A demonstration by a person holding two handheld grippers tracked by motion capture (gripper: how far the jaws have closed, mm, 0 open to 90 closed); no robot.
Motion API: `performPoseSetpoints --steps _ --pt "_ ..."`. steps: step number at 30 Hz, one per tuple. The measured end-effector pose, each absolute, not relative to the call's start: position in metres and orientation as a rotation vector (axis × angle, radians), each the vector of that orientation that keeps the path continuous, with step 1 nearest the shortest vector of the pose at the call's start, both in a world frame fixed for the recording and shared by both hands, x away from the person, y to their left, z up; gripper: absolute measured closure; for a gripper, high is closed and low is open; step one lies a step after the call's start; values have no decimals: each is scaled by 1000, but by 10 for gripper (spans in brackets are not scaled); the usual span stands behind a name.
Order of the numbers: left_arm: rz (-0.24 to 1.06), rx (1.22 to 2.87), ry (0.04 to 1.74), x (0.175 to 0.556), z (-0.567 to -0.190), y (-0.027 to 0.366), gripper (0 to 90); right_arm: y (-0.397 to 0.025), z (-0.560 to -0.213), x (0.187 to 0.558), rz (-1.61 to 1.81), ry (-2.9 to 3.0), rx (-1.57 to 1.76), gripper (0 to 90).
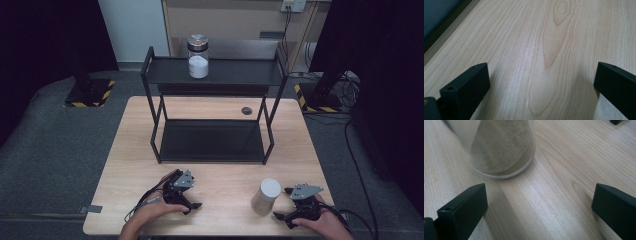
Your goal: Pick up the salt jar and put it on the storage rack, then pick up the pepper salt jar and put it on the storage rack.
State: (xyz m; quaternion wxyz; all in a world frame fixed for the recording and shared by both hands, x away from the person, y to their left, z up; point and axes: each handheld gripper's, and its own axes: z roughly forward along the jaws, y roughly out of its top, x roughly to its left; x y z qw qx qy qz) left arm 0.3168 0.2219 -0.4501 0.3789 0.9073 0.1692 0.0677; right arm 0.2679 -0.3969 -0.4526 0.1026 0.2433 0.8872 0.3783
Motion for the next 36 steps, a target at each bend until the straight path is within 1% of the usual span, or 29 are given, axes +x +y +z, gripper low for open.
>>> performPoseSetpoints --steps 11,14,15,36 --pt "174 2318 432 317 -450 222 0 -398 -453 269 1129 2618 735 16" --pt "174 2318 432 317 -450 222 0 -402 -453 271 1156 2622 753 53" --pt "173 2318 432 317 -450 222 0 -404 -453 272 1163 2623 747 49" --pt "173 2318 432 317 -450 222 0 -414 -431 268 1305 2628 617 66"
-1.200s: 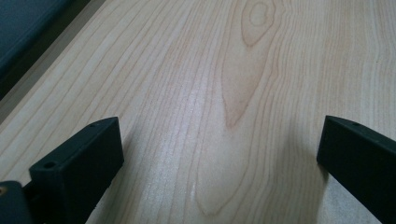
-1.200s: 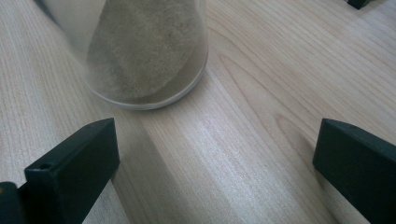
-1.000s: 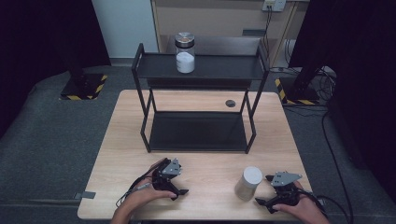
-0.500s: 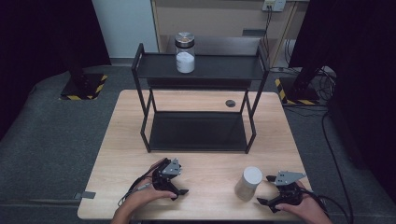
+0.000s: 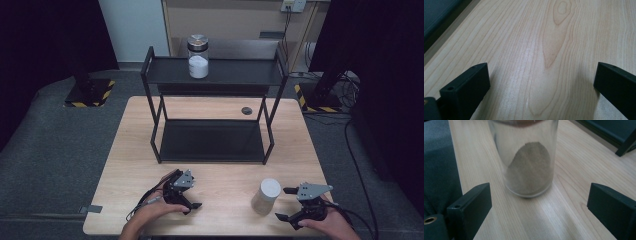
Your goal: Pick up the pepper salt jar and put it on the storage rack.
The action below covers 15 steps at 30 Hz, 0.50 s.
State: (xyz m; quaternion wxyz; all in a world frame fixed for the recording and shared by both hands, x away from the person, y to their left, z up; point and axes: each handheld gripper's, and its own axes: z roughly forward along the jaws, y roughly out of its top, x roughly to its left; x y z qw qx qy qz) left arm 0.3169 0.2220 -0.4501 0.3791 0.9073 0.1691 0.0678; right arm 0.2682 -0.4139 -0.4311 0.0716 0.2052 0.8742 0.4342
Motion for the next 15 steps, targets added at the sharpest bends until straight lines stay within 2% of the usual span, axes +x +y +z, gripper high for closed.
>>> performPoseSetpoints --steps 15 --pt "173 2318 432 317 -450 222 0 -397 -430 269 1373 2609 568 64"
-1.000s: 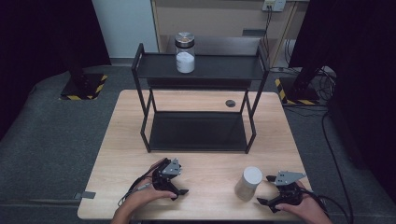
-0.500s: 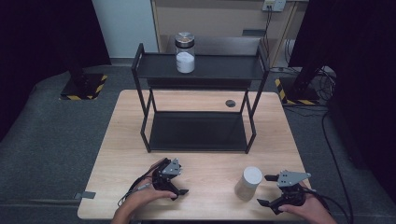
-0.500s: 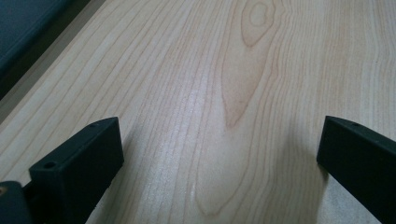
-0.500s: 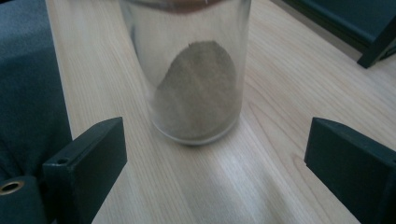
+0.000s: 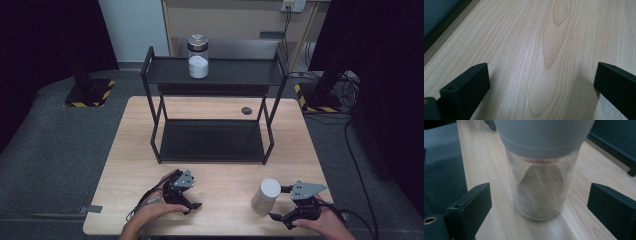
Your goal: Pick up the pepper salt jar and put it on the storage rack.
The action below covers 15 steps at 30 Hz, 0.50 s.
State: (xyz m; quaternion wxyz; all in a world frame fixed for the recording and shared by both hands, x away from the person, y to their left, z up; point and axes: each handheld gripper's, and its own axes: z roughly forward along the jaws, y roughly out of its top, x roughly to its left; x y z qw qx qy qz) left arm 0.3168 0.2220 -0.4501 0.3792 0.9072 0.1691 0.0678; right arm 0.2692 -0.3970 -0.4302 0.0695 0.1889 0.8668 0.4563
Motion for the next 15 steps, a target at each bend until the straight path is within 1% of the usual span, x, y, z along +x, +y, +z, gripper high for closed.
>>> performPoseSetpoints --steps 7,15 --pt "173 2318 432 317 -450 222 0 -391 -431 269 1449 2562 569 73" --pt "173 2318 432 317 -450 222 0 -386 -432 266 1501 2513 579 168"
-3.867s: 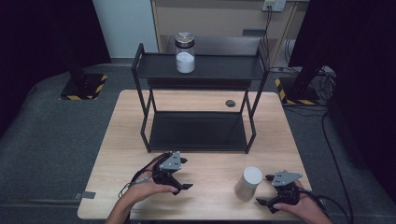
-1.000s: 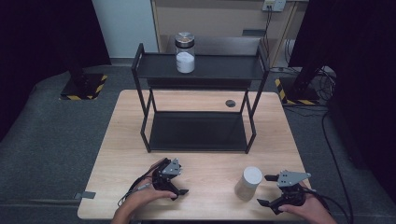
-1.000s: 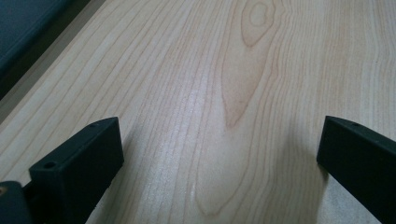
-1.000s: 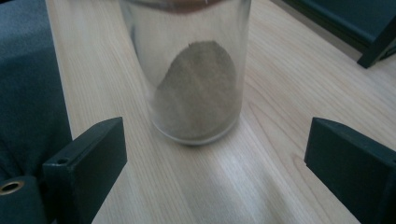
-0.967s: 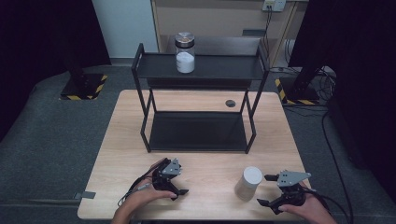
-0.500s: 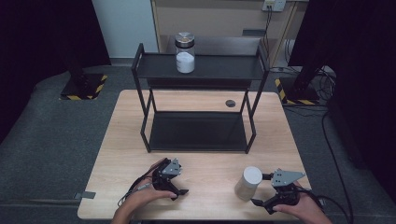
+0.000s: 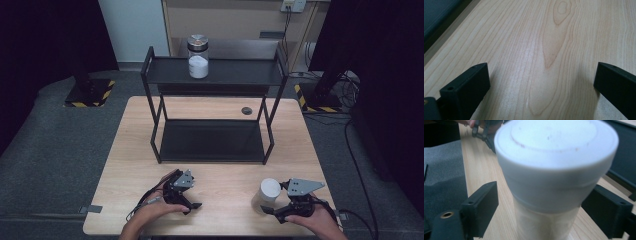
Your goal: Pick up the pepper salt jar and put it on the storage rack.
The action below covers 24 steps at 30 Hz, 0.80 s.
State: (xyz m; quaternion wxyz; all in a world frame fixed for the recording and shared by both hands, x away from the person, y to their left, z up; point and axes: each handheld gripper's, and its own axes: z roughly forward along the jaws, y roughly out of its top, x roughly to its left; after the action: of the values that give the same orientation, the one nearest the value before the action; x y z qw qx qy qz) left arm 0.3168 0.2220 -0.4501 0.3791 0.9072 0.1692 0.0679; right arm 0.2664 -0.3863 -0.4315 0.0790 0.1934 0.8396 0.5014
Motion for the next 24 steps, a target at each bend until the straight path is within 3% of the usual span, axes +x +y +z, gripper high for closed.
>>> performPoseSetpoints --steps 16,24 --pt "174 2318 432 317 -450 222 0 -387 -433 265 1562 2450 602 319" --pt "174 2318 432 317 -450 222 0 -388 -435 262 1573 2430 603 342"
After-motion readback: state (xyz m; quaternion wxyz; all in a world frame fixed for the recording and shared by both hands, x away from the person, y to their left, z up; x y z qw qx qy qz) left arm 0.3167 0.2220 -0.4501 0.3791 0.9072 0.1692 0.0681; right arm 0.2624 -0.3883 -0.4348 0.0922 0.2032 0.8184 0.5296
